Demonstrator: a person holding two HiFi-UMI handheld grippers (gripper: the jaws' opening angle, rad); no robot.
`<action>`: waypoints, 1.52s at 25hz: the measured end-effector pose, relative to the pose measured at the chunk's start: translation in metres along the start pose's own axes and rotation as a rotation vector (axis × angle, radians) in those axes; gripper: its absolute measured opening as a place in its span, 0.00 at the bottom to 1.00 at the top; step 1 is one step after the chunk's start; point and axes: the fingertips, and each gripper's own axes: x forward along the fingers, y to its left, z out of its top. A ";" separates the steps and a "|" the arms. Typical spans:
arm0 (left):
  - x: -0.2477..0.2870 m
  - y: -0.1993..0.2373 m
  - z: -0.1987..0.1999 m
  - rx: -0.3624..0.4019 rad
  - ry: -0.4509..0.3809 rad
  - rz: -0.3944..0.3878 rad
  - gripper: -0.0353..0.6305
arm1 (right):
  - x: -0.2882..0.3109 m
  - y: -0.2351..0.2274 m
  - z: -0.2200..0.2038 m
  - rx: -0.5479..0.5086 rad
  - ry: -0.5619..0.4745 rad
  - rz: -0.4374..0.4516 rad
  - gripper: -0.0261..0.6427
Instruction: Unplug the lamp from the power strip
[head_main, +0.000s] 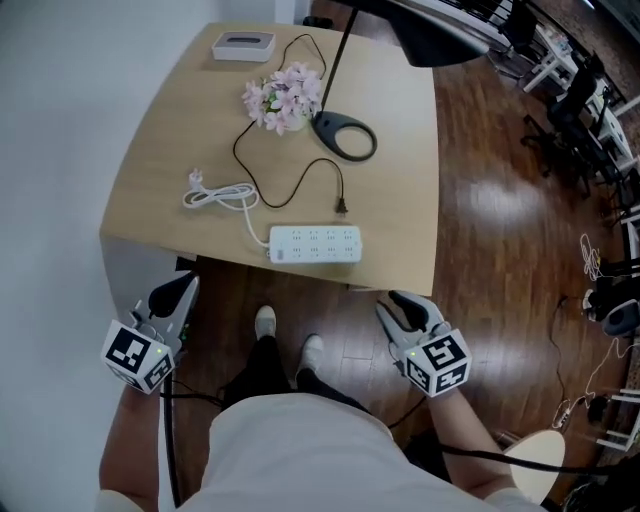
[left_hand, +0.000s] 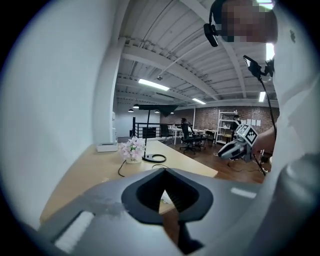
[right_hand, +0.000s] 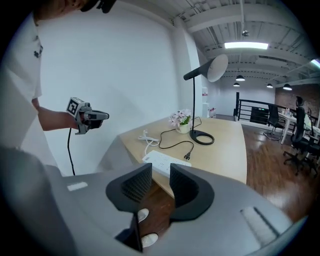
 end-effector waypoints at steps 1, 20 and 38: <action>-0.004 -0.016 -0.001 0.003 0.001 -0.010 0.06 | -0.008 0.006 -0.002 -0.008 -0.005 0.004 0.22; -0.196 -0.176 -0.072 0.095 -0.027 -0.296 0.06 | -0.131 0.254 -0.049 0.060 -0.128 -0.077 0.21; -0.302 -0.271 -0.108 0.111 -0.089 -0.344 0.06 | -0.233 0.372 -0.104 0.007 -0.175 -0.082 0.21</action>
